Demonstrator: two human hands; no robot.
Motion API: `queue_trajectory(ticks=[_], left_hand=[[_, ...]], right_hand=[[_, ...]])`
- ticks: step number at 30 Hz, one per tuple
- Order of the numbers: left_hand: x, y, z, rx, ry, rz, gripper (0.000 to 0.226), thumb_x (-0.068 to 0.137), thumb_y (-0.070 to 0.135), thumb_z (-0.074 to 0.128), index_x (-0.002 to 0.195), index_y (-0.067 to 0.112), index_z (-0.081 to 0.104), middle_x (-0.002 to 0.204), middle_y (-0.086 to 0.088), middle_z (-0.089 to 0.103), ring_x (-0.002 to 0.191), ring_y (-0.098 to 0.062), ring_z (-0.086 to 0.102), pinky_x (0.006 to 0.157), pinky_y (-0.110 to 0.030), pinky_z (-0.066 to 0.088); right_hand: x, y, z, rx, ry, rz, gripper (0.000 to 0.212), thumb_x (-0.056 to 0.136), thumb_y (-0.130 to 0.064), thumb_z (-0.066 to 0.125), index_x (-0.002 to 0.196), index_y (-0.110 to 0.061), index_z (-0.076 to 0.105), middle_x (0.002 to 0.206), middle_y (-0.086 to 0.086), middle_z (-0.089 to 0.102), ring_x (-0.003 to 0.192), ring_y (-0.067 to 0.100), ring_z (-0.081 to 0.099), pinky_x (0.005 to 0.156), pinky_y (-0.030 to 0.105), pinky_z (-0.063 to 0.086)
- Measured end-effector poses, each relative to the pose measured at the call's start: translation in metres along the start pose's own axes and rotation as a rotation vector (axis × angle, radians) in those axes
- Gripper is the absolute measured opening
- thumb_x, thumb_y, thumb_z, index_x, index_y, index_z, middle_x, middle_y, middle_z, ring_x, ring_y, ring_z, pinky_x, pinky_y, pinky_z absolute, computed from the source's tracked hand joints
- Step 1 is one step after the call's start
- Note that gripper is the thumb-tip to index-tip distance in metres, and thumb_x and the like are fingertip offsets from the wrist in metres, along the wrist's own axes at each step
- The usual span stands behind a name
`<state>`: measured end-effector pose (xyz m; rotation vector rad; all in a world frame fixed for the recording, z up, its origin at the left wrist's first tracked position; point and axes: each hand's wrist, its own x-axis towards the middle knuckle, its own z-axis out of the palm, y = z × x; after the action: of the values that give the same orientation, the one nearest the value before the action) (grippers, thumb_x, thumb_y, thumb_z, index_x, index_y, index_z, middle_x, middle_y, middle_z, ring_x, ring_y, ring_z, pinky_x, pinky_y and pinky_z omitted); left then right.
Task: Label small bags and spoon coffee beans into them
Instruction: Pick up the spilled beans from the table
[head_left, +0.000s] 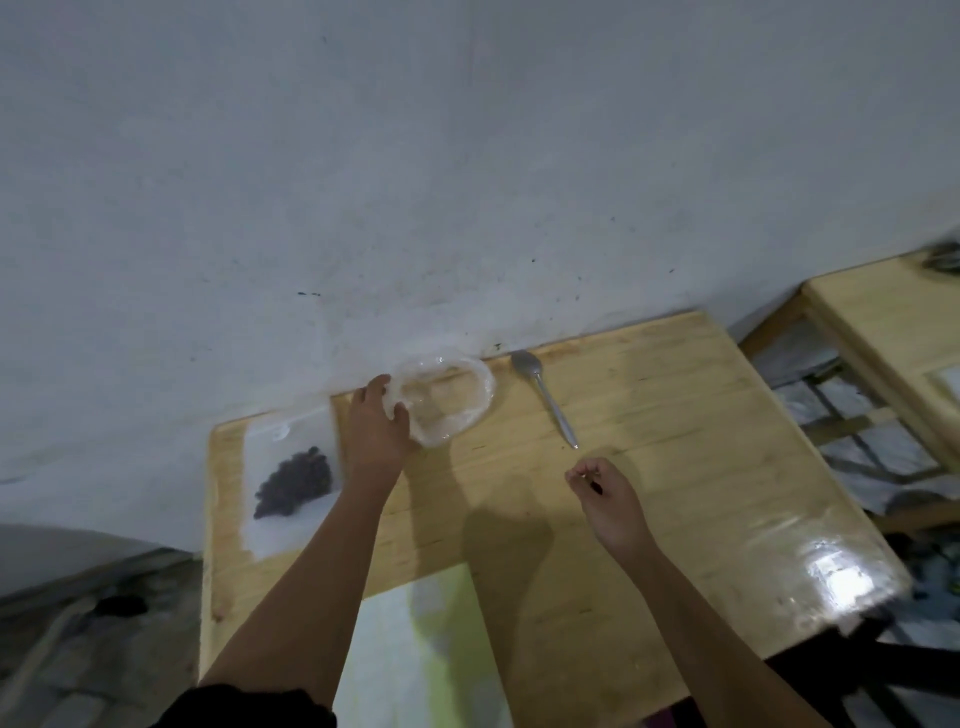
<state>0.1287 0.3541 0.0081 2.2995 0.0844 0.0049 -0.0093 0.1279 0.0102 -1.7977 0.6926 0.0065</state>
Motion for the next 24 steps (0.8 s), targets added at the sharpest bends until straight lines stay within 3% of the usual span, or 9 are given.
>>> queue_trajectory(ticks=[4,8,12,16,19,24], left_hand=[[-0.018,0.022,0.001,-0.073,0.013,0.037,0.038,0.092,0.012,0.054,0.13,0.009,0.048,0.122,-0.015,0.054,0.107,-0.024,0.053,0.083,-0.021,0.037],[-0.03,0.07,0.015,-0.17,-0.009,0.149,0.037,0.089,0.008,0.057,0.126,0.007,0.051,0.116,-0.015,0.057,0.104,-0.027,0.055,0.083,-0.024,0.039],[-0.052,0.145,0.043,-0.249,-0.074,0.28,0.036,0.091,0.012,0.055,0.127,0.011,0.051,0.115,-0.011,0.057,0.104,-0.022,0.054,0.085,-0.025,0.038],[-0.093,0.23,0.098,-0.335,-0.192,0.38,0.034,0.093,0.018,0.054,0.127,0.013,0.052,0.115,-0.006,0.055,0.104,-0.016,0.053,0.084,-0.021,0.037],[-0.136,0.278,0.153,-0.382,-0.332,0.465,0.035,0.092,0.017,0.055,0.127,0.013,0.052,0.112,-0.003,0.054,0.102,-0.014,0.052,0.082,-0.018,0.036],[-0.224,0.305,0.26,-0.331,-0.526,0.633,0.023,0.091,0.016,0.051,0.113,0.012,0.057,0.104,-0.007,0.057,0.099,-0.025,0.052,0.079,-0.03,0.041]], right_hand=[[-0.009,-0.004,-0.021,0.049,0.044,0.002,0.021,0.089,-0.006,0.058,0.072,-0.018,0.053,0.071,0.002,0.052,0.062,0.013,0.042,0.057,0.019,0.037],[-0.014,-0.012,-0.064,0.077,0.122,-0.03,0.019,0.089,-0.009,0.059,0.073,-0.017,0.053,0.066,-0.002,0.049,0.058,0.013,0.041,0.059,0.027,0.034],[-0.022,-0.014,-0.136,0.012,0.251,-0.067,0.013,0.091,-0.016,0.058,0.08,-0.011,0.055,0.063,0.004,0.047,0.057,0.018,0.042,0.056,0.031,0.034],[-0.039,0.0,-0.227,-0.031,0.411,-0.058,0.017,0.094,-0.022,0.054,0.085,-0.007,0.055,0.067,0.007,0.049,0.06,0.021,0.046,0.054,0.031,0.035],[-0.05,0.029,-0.29,-0.058,0.533,-0.014,0.02,0.095,-0.022,0.051,0.078,-0.012,0.051,0.069,0.004,0.049,0.062,0.019,0.047,0.055,0.029,0.035],[-0.08,0.111,-0.363,-0.005,0.754,0.088,0.018,0.096,-0.022,0.05,0.084,-0.008,0.053,0.074,0.005,0.053,0.069,0.021,0.051,0.058,0.031,0.037]])
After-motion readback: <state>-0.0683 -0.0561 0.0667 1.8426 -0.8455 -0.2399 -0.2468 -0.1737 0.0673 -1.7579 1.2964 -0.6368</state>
